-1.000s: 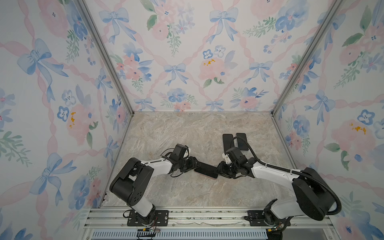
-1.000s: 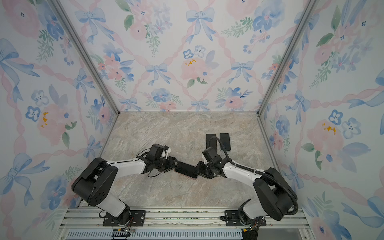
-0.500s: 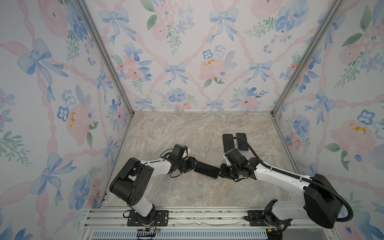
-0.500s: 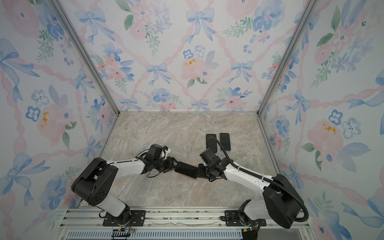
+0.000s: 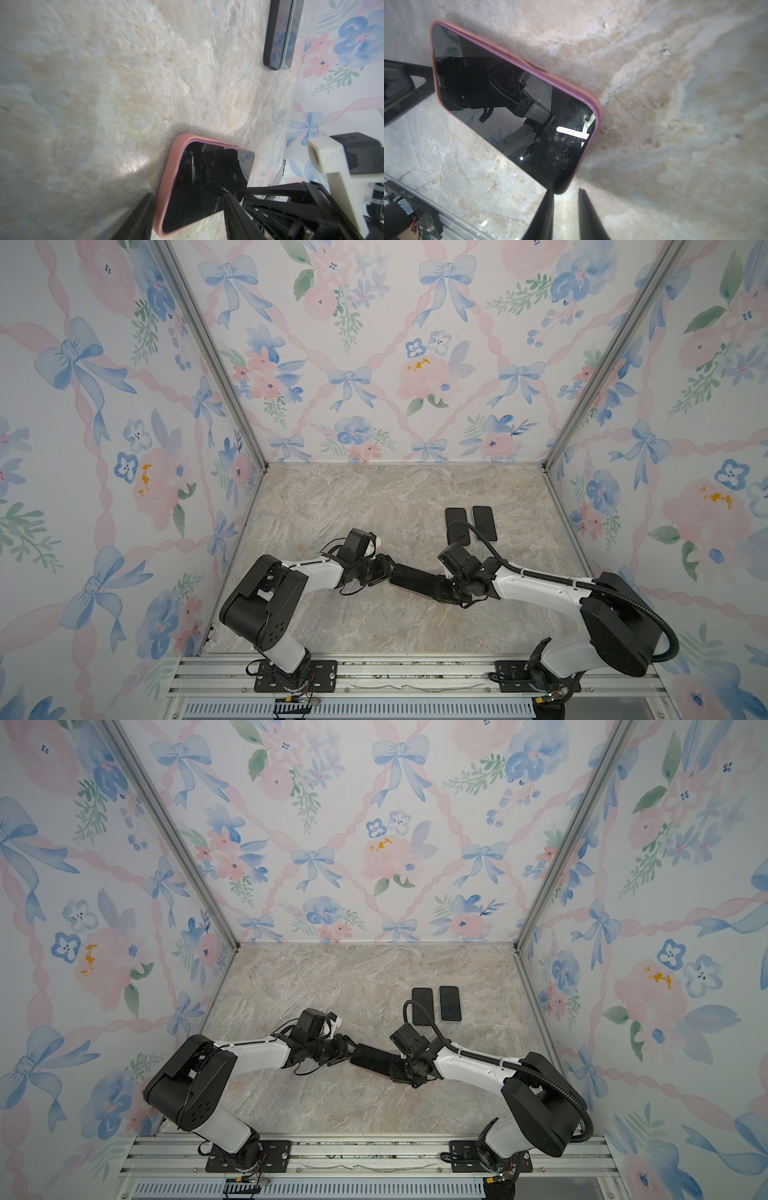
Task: Put the phone into the phone case
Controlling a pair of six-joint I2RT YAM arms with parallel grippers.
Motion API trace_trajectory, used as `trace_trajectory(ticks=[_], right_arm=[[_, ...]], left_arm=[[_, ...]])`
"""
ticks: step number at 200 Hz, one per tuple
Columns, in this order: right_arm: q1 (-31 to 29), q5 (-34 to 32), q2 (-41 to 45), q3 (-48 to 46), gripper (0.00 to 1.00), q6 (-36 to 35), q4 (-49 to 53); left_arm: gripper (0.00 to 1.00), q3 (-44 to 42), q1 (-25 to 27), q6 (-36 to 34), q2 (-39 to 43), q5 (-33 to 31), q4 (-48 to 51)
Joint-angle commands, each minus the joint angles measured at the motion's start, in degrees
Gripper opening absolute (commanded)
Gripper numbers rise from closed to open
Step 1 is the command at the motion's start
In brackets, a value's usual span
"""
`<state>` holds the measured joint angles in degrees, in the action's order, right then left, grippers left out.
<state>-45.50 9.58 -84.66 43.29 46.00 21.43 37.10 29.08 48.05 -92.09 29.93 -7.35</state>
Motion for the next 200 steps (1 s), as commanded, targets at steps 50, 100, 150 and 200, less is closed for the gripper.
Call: trace_trajectory(ticks=[50, 100, 150, 200], right_arm=[[-0.74, 0.25, -2.56, 2.54, 0.2, -0.05, -1.89], [-2.02, 2.98, -4.57, 2.88, 0.17, -0.39, -5.42], [-3.09, 5.83, -7.24, 3.31, 0.17, -0.46, -9.8], [-3.72, 7.11, -9.22, 4.2, 0.17, -0.42, -11.54]], left_arm=[[0.54, -0.64, 1.29, -1.38, -2.5, 0.74, 3.62], [0.54, -0.58, 1.83, -1.43, -3.01, 0.5, 3.62], [0.54, -0.45, 2.74, -1.02, -4.13, 0.49, 2.87], [0.54, -0.98, 2.74, -0.7, -3.73, 0.13, 2.52]])
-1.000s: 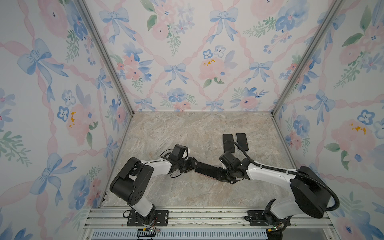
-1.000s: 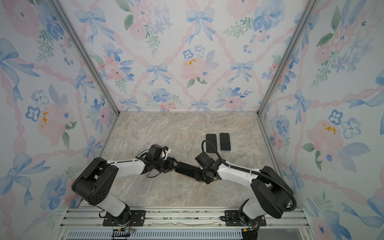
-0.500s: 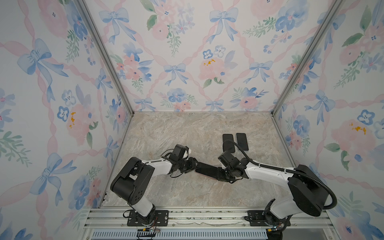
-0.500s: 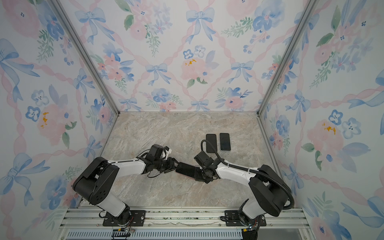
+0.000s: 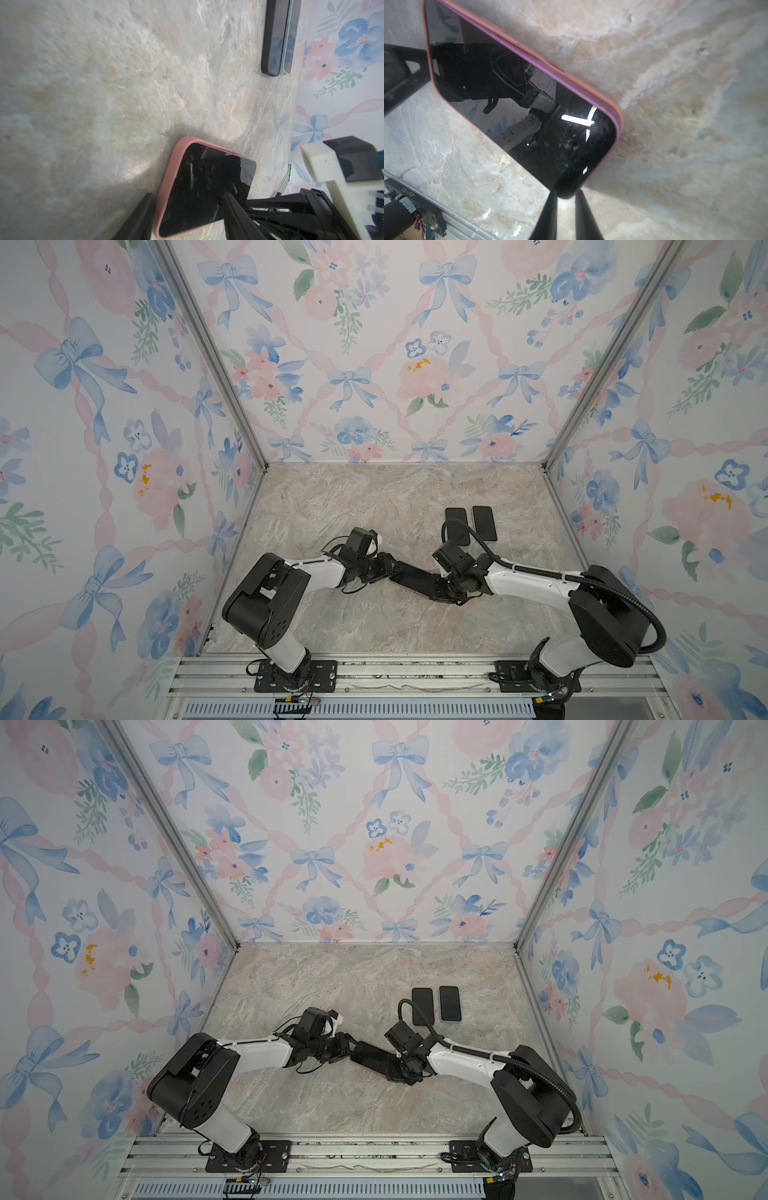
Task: Put the phone into the phone case
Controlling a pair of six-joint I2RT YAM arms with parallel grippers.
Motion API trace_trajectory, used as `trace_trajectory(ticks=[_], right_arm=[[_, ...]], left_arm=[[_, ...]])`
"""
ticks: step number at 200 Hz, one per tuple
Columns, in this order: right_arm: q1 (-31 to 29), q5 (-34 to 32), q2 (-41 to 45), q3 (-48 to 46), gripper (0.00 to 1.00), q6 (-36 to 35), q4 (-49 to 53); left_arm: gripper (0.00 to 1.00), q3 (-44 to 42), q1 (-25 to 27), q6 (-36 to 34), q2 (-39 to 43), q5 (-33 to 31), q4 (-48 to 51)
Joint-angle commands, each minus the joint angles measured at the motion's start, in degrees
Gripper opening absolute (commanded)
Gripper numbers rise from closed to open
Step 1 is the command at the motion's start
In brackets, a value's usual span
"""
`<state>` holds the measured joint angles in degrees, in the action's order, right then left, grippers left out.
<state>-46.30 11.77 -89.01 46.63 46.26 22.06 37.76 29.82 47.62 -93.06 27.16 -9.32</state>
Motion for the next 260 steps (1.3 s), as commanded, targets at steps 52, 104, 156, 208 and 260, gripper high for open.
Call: trace_trajectory(ticks=[52, 104, 156, 208, 260], right_arm=[[-1.95, 2.43, -2.11, 1.63, 0.2, -2.46, -7.07], [0.48, -2.48, 3.35, 3.93, 0.37, -10.03, 2.89], [4.96, -3.59, 3.56, 6.94, 0.44, -19.34, 4.17], [10.62, 2.34, -2.19, 8.46, 0.5, -23.14, 0.67], [10.71, 4.98, -8.66, 8.2, 0.52, -23.44, -1.48]], left_arm=[[0.54, -2.88, -0.95, -1.78, -0.93, 1.84, 7.41], [0.56, -5.92, -3.39, -3.52, 3.54, -0.13, 12.65], [0.57, -7.7, -1.6, -1.82, 6.01, -0.13, 12.66], [0.57, -4.25, 3.29, -2.0, 3.47, 0.7, 12.57], [0.57, -1.56, 3.4, -2.85, -1.15, 1.32, 11.53]])
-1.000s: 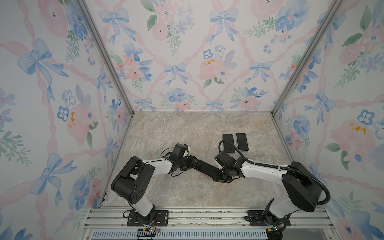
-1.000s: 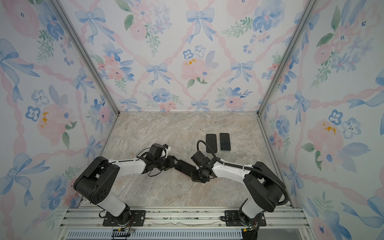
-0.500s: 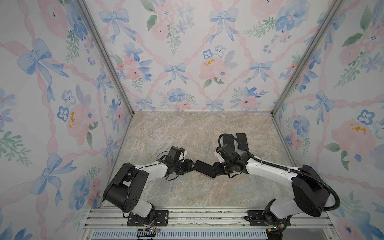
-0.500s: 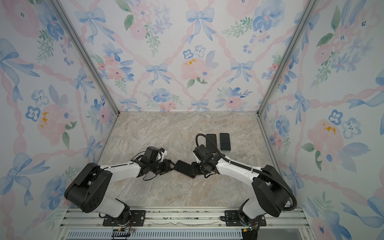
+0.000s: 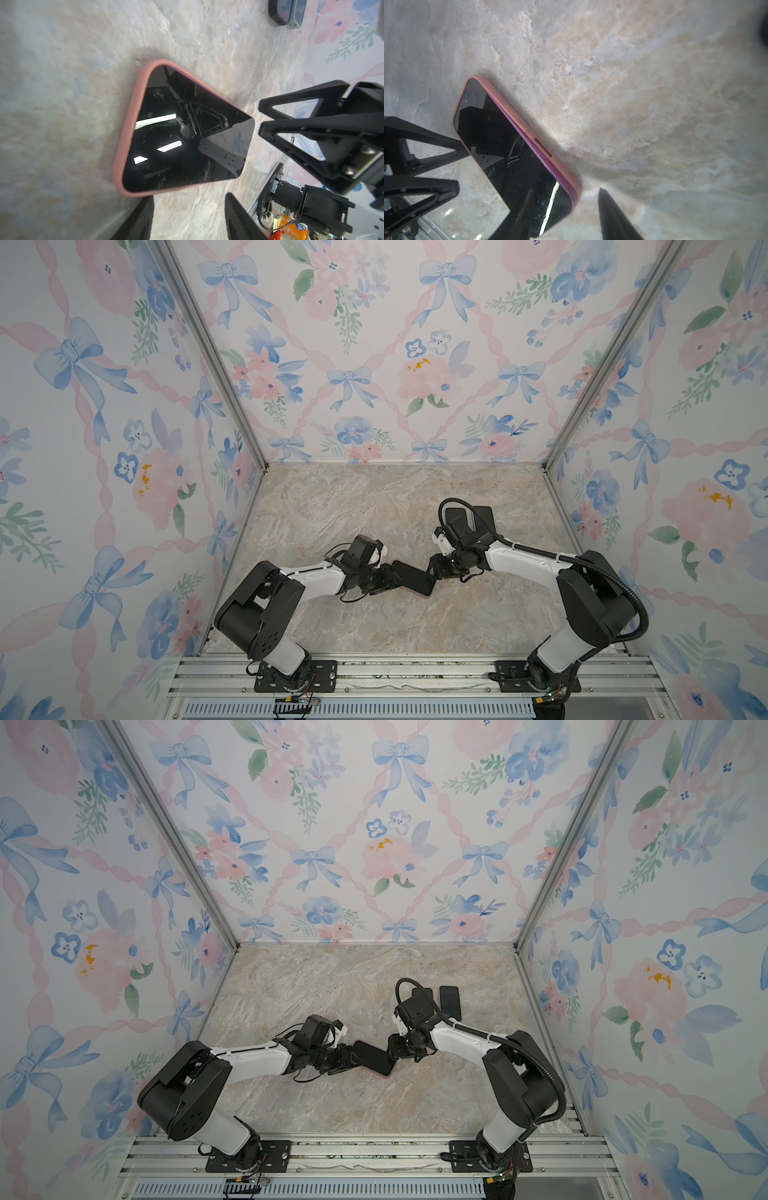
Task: Put the phone into the phone case
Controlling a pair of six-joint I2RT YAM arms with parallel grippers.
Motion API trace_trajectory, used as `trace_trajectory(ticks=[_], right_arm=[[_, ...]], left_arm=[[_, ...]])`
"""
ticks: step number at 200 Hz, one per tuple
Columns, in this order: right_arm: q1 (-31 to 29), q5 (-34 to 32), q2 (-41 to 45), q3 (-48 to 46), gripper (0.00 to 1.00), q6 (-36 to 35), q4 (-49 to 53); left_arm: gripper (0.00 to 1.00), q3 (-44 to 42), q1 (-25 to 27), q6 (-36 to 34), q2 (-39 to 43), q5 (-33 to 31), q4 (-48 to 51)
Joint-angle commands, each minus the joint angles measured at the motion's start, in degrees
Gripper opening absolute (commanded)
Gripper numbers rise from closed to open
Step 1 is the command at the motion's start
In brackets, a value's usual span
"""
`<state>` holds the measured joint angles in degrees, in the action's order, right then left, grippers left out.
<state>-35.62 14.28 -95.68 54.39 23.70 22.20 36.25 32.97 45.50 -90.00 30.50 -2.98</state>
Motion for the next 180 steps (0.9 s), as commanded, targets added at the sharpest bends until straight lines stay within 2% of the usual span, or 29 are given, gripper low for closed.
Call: trace_trajectory(ticks=[1, 60, 76, 113, 150, 180], right_arm=[[0.02, 2.53, -2.03, 0.4, 0.52, -0.87, -1.66], [-1.71, 4.83, -1.77, -1.32, 0.46, 1.25, -4.78], [-2.38, 5.57, -1.53, -2.02, 0.45, 2.57, -6.08], [-3.91, 5.42, -1.0, -3.04, 0.44, 4.49, -7.67], [-2.36, 2.65, 0.57, -3.24, 0.44, 4.61, -5.5], [-2.26, -2.65, 7.4, -4.22, 0.45, 7.75, -2.27]], left_arm=[[0.57, -0.04, 0.25, -0.7, -4.26, -1.98, 5.19], [0.55, 5.5, 0.14, -2.45, -11.3, -1.26, 5.06], [0.55, 9.41, 0.16, -2.71, -12.74, -0.89, 5.05], [0.54, 13.55, 0.16, -3.13, -16.08, 0.32, 5.05], [0.53, 12.95, -0.52, -3.73, -16.44, 1.31, 5.17], [0.51, 10.52, -1.07, -3.64, -13.37, 0.75, 6.39]])
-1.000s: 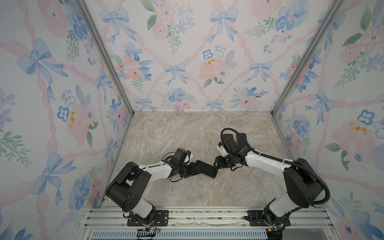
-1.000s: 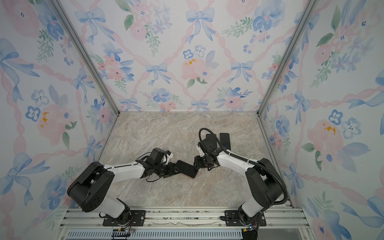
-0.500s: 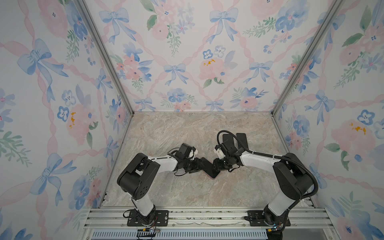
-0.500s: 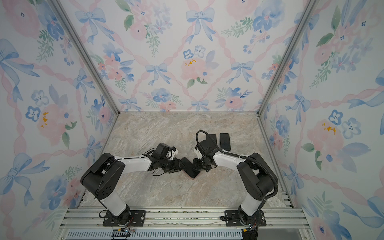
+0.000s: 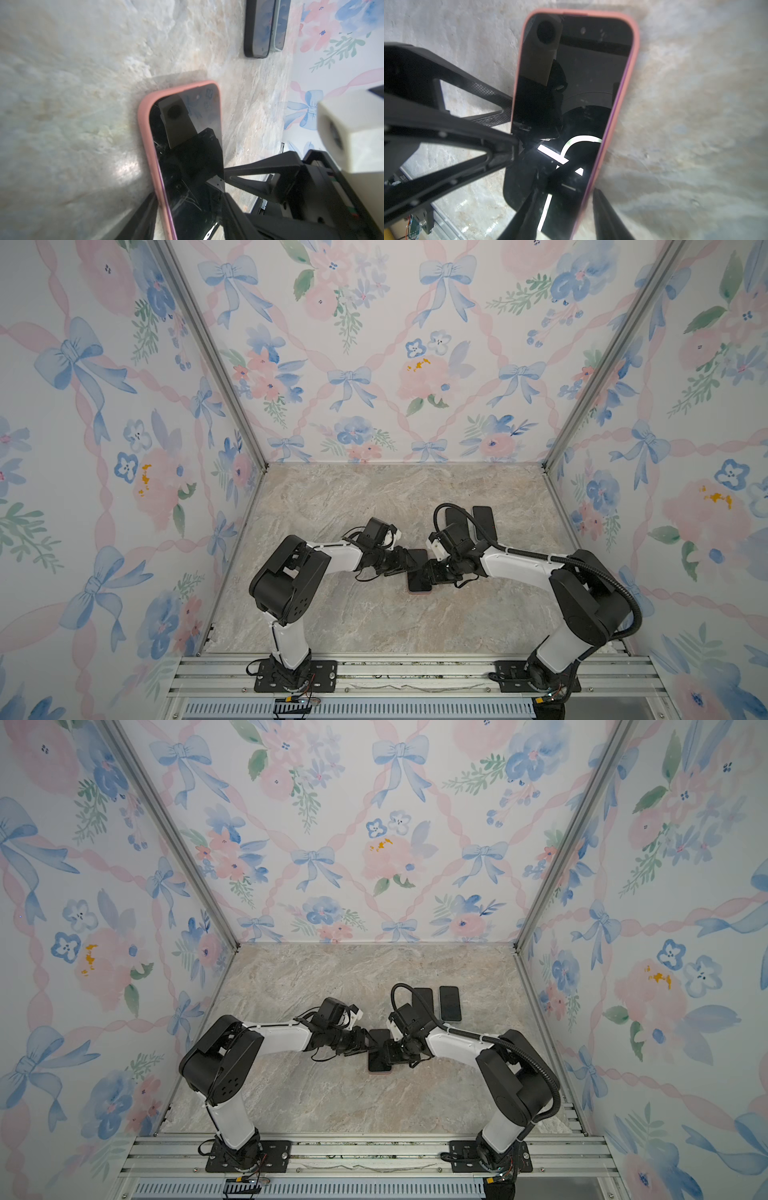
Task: Put the phone into the phone case
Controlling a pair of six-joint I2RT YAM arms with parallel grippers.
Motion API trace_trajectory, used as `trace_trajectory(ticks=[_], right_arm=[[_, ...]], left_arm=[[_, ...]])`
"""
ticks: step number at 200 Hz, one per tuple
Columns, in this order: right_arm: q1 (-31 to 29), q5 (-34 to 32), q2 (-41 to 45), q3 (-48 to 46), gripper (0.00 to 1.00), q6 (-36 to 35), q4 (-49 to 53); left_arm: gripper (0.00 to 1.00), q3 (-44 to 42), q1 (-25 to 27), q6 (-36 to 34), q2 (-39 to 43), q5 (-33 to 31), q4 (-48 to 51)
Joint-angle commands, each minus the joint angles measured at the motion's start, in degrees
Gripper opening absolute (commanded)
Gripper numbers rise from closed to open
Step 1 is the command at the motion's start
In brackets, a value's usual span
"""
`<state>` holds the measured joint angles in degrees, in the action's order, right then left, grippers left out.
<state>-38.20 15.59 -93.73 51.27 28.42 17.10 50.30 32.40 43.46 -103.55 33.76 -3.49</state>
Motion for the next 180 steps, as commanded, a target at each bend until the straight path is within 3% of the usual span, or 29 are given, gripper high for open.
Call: trace_trajectory(ticks=[1, 81, 115, 180], right_arm=[[0.31, -4.11, 5.65, -1.13, 0.45, 3.21, 2.92], [-3.03, -4.3, 10.79, -8.4, 0.44, 12.46, -2.21], [-4.43, -3.84, 9.37, -9.96, 0.44, 13.98, -5.12], [-5.1, -2.94, 7.96, -10.15, 0.44, 13.16, -6.45]], left_arm=[[0.51, -3.67, -0.5, -1.66, 0.32, -2.53, 6.99], [0.39, -5.7, 4.17, -1.51, 8.52, -6.71, 17.69], [0.34, -2.72, 7.06, -2.5, 8.59, -11.43, 23.13], [0.33, 3.35, 10.48, -2.09, 7.01, -16.15, 27.71]])
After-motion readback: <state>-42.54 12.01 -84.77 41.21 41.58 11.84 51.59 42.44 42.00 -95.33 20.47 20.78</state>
